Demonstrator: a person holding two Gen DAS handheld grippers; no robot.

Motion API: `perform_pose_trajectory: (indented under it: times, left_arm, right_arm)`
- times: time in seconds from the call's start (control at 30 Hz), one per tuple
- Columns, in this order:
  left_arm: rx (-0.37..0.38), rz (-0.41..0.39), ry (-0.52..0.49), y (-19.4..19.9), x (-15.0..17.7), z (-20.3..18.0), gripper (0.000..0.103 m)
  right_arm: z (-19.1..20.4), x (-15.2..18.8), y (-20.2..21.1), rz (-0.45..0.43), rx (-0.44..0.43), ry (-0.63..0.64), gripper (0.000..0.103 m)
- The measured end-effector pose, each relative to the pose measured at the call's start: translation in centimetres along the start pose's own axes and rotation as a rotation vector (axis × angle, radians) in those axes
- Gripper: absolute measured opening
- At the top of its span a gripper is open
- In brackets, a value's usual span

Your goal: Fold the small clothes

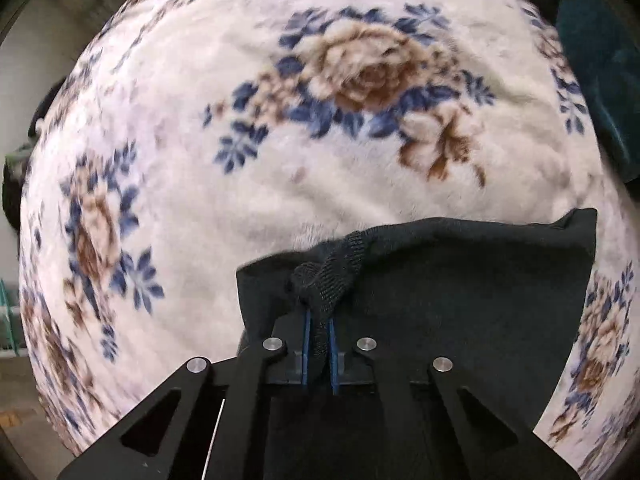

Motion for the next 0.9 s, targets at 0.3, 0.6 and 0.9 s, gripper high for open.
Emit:
perform_pose_trajectory:
  times: [0.3, 0.6, 0.9]
  left_arm:
    - [0.015, 0.041, 0.022, 0.0, 1.4, 1.2, 0.005]
    - [-0.045, -0.013, 0.033, 6.0, -3.8, 1.6, 0.023]
    - [-0.054, -0.066, -0.044, 6.3, -13.5, -5.1, 0.091]
  right_arm:
    - [1.2, -0.4, -0.9, 0.062, -0.097, -0.11, 0.007]
    - [1.7, 3.8, 5.1, 0.097, -0.318, 0.005, 0.087]
    - [-15.3, 16.4, 13.2, -0.004, -0.041, -0.026, 0.092]
Point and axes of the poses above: each gripper's, at about its wrist camera, not at the fingertips, and y roughly against the way its jaws point, z to its left, x to its underside, the point moved 9 cm from there along -y, roughly the way its jaws point, and after that the axes turned 12 degrees about -z, right-handed, at the moved point
